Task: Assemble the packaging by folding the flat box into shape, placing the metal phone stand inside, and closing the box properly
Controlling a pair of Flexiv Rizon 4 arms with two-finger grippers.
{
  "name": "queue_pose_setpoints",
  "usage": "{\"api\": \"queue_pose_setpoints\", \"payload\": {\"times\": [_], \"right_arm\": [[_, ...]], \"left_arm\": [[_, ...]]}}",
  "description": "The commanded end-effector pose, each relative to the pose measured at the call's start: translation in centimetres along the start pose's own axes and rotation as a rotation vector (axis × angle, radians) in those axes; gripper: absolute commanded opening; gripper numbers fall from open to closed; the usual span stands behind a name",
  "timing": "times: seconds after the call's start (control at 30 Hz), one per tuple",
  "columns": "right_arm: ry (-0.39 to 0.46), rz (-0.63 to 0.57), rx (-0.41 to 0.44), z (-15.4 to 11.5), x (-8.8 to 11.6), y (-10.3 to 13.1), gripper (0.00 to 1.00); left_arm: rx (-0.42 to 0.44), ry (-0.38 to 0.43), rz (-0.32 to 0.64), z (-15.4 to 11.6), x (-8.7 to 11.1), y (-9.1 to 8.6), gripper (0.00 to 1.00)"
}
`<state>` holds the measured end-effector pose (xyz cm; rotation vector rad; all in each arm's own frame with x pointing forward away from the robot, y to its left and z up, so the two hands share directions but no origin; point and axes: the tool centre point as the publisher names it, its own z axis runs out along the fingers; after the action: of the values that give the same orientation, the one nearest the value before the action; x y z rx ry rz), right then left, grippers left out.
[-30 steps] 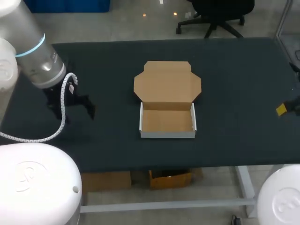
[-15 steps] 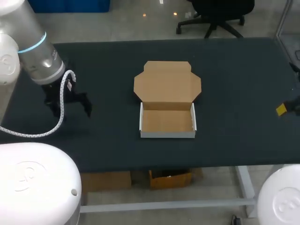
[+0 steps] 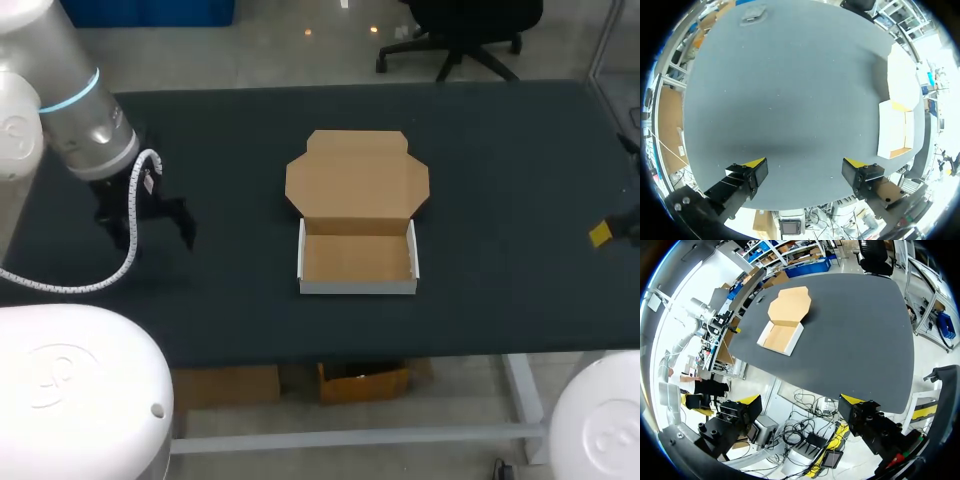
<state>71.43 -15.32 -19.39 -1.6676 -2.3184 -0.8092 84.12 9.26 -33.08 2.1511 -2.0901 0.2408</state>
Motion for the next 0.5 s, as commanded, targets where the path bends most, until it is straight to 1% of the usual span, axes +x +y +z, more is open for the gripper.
{"api": "queue_pose_setpoints", "payload": {"times": [0.03, 0.4, 0.47, 0.5], "right_arm": [[0.001, 0.0, 0.001, -0.2, 0.1, 0.0, 1.0], [0.001, 0.0, 0.001, -0.2, 0.1, 0.0, 1.0], [0.001, 0.0, 0.001, -0.2, 0.1, 0.0, 1.0], [0.001, 0.0, 0.001, -0.2, 0.1, 0.0, 1.0]], "left_arm": [[0.0, -0.003, 0.0, -0.1, 0.0, 0.0, 1.0], [0.0, -0.003, 0.0, -0.1, 0.0, 0.0, 1.0], [-0.002, -0.018, -0.019, 0.4, -0.2, -1.5, 1.0], [0.011, -0.04, -0.04, 0.6, -0.4, -2.1, 1.0]]}}
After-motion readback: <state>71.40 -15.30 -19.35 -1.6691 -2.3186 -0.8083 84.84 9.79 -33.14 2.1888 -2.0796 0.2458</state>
